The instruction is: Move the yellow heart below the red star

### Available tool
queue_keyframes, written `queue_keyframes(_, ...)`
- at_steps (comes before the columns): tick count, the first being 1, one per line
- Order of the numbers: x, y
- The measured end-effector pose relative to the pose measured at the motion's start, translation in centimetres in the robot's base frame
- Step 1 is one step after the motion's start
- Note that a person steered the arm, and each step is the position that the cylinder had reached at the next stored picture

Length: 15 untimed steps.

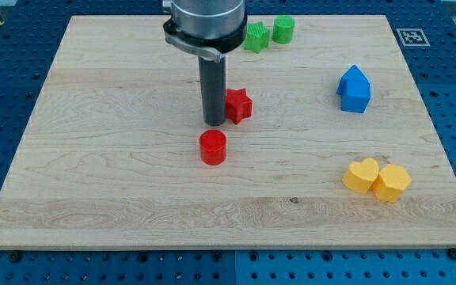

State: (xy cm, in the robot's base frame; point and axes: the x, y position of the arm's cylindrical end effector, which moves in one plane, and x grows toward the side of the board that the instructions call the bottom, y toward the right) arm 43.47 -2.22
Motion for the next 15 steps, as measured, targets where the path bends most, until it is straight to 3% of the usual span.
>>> queue_keyframes(3, -1.4, 5.6)
queue_keyframes(4, 0.6, 5.9)
queue_keyframes(6, 2.1, 16.0)
queue_keyframes(8, 9.8, 29.4)
queue_keyframes(9, 12.2, 31.3)
queue_keyframes(12, 13.7, 23.6)
queue_keyframes(15, 11.7, 18.0)
